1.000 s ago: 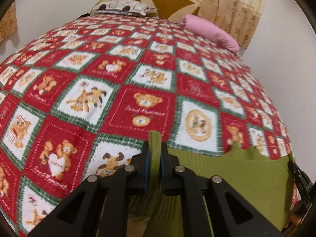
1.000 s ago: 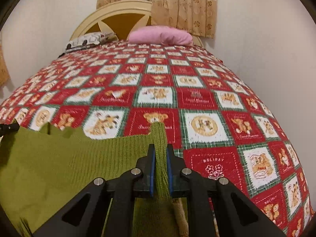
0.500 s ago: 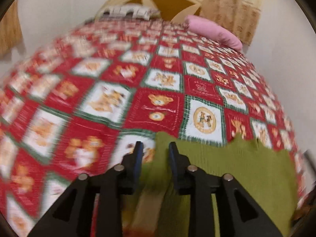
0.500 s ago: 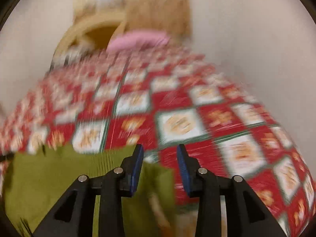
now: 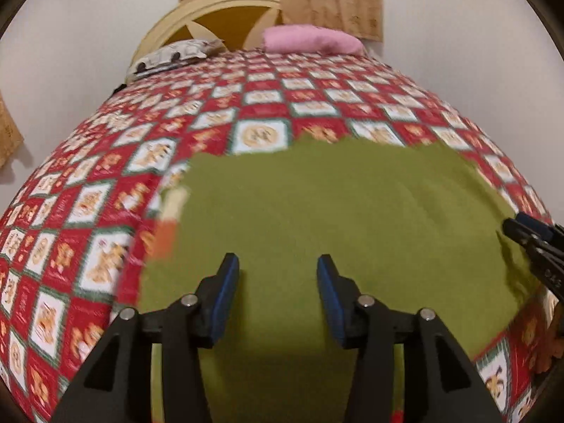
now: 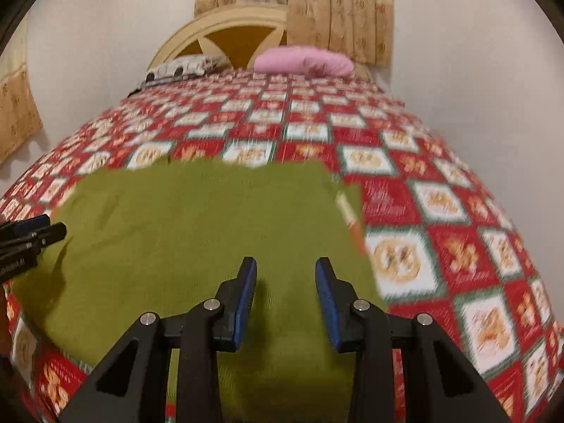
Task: Fold small clothes
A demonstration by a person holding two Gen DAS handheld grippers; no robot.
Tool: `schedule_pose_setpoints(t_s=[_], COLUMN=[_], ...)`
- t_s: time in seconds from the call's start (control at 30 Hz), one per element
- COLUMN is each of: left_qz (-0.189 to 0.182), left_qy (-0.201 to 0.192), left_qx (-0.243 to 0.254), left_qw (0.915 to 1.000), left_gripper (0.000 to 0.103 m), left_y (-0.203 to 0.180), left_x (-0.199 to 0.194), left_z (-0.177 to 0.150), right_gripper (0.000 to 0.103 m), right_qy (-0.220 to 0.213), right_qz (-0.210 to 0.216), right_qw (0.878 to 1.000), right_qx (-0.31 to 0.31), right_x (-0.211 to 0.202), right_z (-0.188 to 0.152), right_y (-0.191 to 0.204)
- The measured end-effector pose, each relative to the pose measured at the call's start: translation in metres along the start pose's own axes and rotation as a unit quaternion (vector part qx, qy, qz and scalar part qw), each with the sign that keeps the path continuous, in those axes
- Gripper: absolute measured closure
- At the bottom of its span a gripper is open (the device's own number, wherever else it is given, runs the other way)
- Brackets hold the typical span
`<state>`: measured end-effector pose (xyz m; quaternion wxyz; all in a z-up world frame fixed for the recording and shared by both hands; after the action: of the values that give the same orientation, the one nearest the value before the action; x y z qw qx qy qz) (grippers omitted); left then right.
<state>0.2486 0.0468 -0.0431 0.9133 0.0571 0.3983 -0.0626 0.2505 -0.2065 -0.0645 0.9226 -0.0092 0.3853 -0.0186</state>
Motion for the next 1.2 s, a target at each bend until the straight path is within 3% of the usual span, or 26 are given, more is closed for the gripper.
schedule_pose_setpoints(t_s=[0.07,0.17,0.37,0.5,0.57,0.6,0.63,0.7,0.87,1.0,1.2], left_qz=[0.016,0.052,0.059,0.052,0.048,0.044,0.043,0.044,0.043,0.042,0.017], left_qy=[-0.005,-0.021,-0.018,-0.013,-0.011,-0.011,-0.011,-0.011,-0.011,-0.009,-0.011], left_qx=[0.005,0.010,-0.019,-0.038,-0.045,-0.047,-0.048,-0.048,-0.049,-0.052,-0.069], left_qw=[0.9998,0.9984,0.9979,0.9979,0.9978,0.9978,0.9978,0.9978,0.9978,0.9977,0.9974], left_gripper=[0.052,0.037,0.018,0.009,0.008,0.008,0.008,0.008,0.007,0.004,0.002], left_y=[-0.007,-0.013,-0.005,0.001,0.003,0.003,0.003,0.004,0.003,0.004,0.010], left_x=[0.002,0.005,0.013,0.015,0.017,0.017,0.017,0.016,0.016,0.017,0.016], left_z=[-0.007,-0.014,-0.021,-0.023,-0.024,-0.024,-0.025,-0.025,-0.025,-0.025,-0.026], right_gripper=[0.067,0.067,0.067,0.067,0.068,0.069,0.069,0.070,0.070,0.070,0.069], right_qy=[0.017,0.028,0.018,0.015,0.012,-0.002,-0.019,-0.036,-0.013,0.017,0.003], right_qz=[-0.008,0.013,-0.014,-0.008,-0.025,-0.048,-0.045,0.001,0.062,0.078,0.064], right_qw=[1.000,0.999,1.000,1.000,1.000,0.999,0.999,0.999,0.997,0.996,0.997], right_qx=[0.012,0.038,0.009,0.018,0.014,0.009,0.010,0.016,-0.033,-0.037,-0.050], right_x=[0.006,0.011,0.014,0.011,0.008,-0.001,-0.011,-0.025,-0.019,0.008,0.010], right_z=[-0.008,-0.012,-0.018,-0.018,-0.016,-0.014,-0.012,-0.008,0.000,-0.009,-0.016], right_y=[-0.007,-0.017,-0.006,-0.010,-0.008,-0.004,0.001,0.018,0.081,0.106,0.111])
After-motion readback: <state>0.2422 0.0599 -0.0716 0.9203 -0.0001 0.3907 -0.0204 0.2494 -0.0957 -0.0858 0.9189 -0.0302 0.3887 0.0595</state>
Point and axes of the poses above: each gripper's, at about its wrist camera, not at the fingertips, and x roughly the way its jaws point, y to its left, z to its top, the point moved 1 cm from there along x, roughly the way its jaws point, and after that the axes turned 1 degree about z, right-handed, at the moved point
